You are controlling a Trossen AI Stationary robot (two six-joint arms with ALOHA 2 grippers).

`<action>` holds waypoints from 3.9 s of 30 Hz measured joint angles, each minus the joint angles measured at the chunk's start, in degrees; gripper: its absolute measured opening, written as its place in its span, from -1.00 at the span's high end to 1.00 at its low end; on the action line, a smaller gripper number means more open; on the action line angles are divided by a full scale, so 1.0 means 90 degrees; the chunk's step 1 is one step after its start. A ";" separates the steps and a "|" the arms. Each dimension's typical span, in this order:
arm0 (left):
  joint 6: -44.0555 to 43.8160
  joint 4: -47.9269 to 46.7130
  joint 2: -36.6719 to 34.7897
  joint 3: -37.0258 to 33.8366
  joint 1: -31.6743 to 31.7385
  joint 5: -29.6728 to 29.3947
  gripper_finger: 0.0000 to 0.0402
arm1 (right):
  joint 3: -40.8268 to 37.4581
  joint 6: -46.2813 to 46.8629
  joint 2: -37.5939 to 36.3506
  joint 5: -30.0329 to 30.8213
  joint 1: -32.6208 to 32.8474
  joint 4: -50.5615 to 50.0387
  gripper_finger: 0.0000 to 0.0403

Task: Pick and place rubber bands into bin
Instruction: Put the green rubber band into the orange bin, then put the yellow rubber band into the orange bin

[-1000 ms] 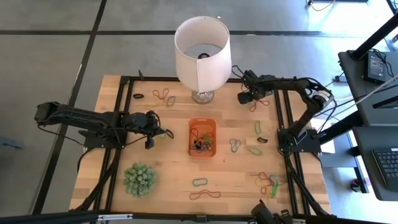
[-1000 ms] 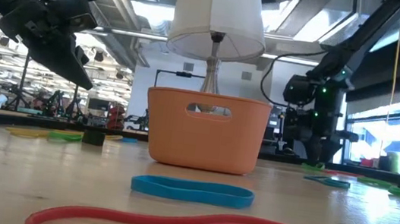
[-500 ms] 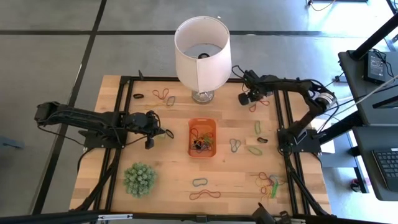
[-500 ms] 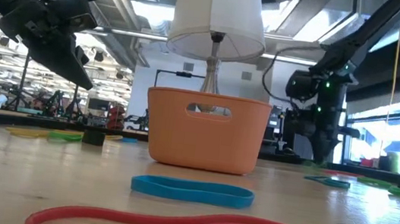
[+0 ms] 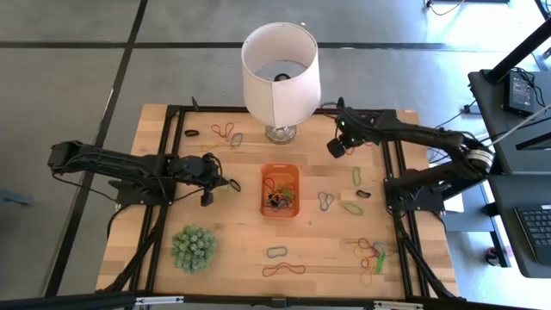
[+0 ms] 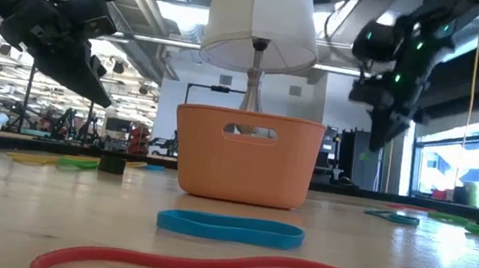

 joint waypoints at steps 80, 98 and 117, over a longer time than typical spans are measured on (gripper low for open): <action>0.0000 0.0129 -0.0007 0.0000 0.0000 -0.0140 0.99 | 0.4189 -0.1163 0.3761 0.0042 0.3802 -0.0231 0.17; 0.0373 -0.0224 0.0003 0.0203 0.0186 -0.0430 0.69 | -0.2287 0.1100 -0.1026 0.1013 0.4687 0.4641 0.19; -0.0395 -0.4852 0.2134 0.3721 0.3405 -0.1250 -0.18 | -0.4254 0.1544 -0.1120 0.1458 0.4897 0.8071 0.19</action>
